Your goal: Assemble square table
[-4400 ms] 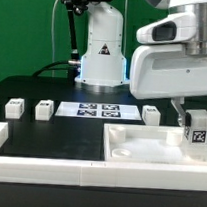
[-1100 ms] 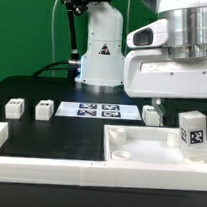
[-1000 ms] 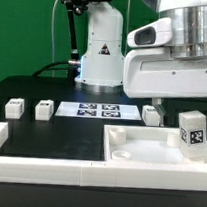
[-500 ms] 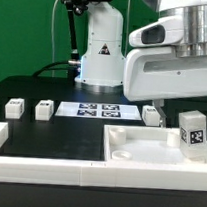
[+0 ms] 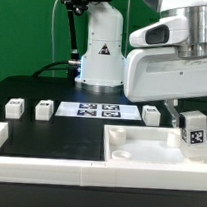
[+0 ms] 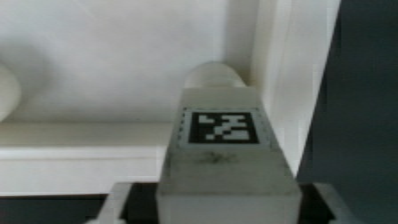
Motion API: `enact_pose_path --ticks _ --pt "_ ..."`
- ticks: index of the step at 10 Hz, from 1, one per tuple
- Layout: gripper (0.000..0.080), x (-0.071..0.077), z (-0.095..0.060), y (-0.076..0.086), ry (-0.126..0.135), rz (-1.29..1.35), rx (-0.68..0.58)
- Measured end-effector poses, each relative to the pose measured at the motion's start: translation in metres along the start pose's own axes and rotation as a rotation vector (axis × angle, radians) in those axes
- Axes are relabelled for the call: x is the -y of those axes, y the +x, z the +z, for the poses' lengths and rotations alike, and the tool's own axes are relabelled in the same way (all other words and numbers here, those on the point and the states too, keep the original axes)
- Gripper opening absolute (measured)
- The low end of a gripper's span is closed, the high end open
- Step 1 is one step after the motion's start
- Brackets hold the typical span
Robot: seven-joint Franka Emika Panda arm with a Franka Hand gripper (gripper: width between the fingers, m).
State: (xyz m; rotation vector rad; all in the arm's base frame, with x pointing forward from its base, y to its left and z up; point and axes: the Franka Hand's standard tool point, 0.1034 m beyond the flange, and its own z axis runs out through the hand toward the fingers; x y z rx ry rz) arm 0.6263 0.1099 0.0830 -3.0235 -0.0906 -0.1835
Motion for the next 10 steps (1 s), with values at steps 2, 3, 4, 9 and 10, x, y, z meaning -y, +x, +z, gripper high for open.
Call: enact_pose_path --ticks 2,3,4,9,10 --pt "0.0289 -0.0001 0.0000 0.0000 0.000 0.021 0.000" --pt "0.0289 -0.0001 0.0000 0.0000 0.000 0.021 0.000" --pt "0.0289 -0.0001 0.0000 0.0000 0.000 0.021 0.000" --pt "0.0291 0.0008 0.0013 -0.0006 0.005 0.421 -0.006" --pt "0.0291 0.0009 0.0013 -0.0012 0.000 0.535 -0.007"
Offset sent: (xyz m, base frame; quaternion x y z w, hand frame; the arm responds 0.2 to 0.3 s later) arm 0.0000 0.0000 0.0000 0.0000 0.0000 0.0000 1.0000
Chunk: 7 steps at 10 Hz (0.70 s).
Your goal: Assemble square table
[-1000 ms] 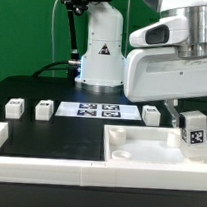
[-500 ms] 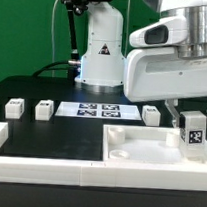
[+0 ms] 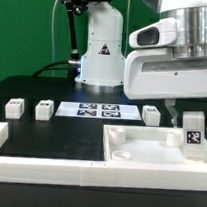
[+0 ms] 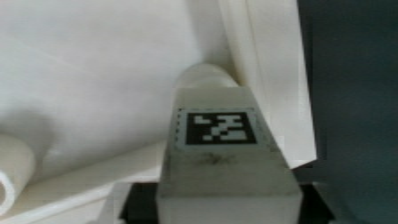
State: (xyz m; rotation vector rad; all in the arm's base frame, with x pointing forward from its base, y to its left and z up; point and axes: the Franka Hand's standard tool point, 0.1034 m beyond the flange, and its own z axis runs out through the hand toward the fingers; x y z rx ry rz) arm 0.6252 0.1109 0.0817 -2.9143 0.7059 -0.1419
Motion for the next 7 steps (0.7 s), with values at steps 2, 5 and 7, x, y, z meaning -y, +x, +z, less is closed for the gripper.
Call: enact_pose_path --ticks 2,5,7 --pt "0.0291 -0.0008 0.0003 -0.0005 -0.007 0.169 -0.009" --pt "0.0291 -0.0025 0.0003 -0.0014 -0.011 0.483 -0.021" --pt "0.0291 -0.0023 0.0006 -0.0040 -0.008 0.718 -0.018"
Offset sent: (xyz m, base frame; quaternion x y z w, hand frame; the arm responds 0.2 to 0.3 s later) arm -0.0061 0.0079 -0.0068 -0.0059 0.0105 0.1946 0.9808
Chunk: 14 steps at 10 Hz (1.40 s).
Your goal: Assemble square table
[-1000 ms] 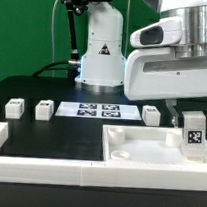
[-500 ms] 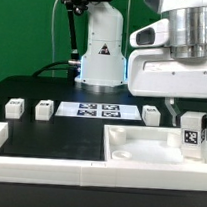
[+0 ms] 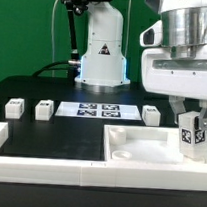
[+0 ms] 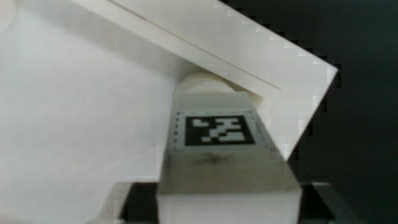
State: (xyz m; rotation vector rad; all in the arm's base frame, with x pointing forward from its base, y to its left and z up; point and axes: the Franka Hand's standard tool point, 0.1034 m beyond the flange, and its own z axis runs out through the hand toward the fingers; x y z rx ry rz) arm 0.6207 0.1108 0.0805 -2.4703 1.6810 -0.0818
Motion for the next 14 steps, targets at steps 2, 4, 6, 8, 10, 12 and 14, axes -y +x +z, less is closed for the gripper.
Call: enact_pose_path --ticks 2,4,6,8,10,12,14 --pt "0.0291 0.0006 0.0004 -0.0065 -0.009 0.192 0.006" --pt "0.0291 0.0008 0.0005 -0.0067 -0.005 0.331 0.017" --pt "0.0300 0.0009 0.0006 -0.0071 -0.004 0.370 0.019" --pt "0.0480 0.0005 0.0016 -0.0082 -0.005 0.269 0.019" --pt "0.0613 0.0020 0.0023 -0.0129 -0.002 0.134 0.018" --pt "0.0647 0.0065 0.0036 -0.0121 0.029 -0.096 0.003" --pt "0.0648 0.0066 0.0034 -0.0122 0.029 -0.245 0.001"
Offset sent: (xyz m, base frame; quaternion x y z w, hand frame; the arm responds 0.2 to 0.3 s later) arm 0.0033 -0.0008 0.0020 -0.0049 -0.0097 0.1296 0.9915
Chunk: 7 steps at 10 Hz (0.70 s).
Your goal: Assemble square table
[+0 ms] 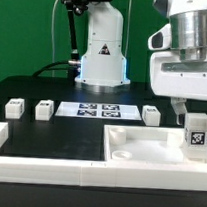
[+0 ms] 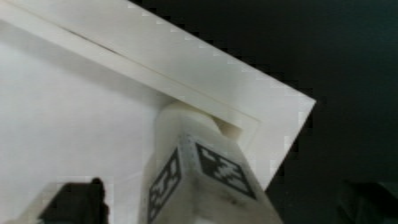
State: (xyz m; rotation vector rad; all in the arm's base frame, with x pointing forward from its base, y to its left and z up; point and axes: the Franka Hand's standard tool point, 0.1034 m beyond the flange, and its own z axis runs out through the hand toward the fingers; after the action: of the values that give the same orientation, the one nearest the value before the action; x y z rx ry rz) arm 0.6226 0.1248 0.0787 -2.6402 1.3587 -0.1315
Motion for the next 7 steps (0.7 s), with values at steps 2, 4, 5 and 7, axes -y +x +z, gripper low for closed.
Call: enact_pose_path --ticks 2,4,5,7 --pt "0.0648 -0.0002 0.0000 0.0004 -0.001 -0.158 -0.001" --pt "0.0648 -0.0002 0.0012 -0.0023 -0.010 -0.325 -0.002" --pt "0.0648 0.0003 0.0014 -0.0039 -0.020 -0.425 -0.005" --pt "0.0648 -0.0003 0.0002 -0.0012 -0.032 -0.609 -0.002"
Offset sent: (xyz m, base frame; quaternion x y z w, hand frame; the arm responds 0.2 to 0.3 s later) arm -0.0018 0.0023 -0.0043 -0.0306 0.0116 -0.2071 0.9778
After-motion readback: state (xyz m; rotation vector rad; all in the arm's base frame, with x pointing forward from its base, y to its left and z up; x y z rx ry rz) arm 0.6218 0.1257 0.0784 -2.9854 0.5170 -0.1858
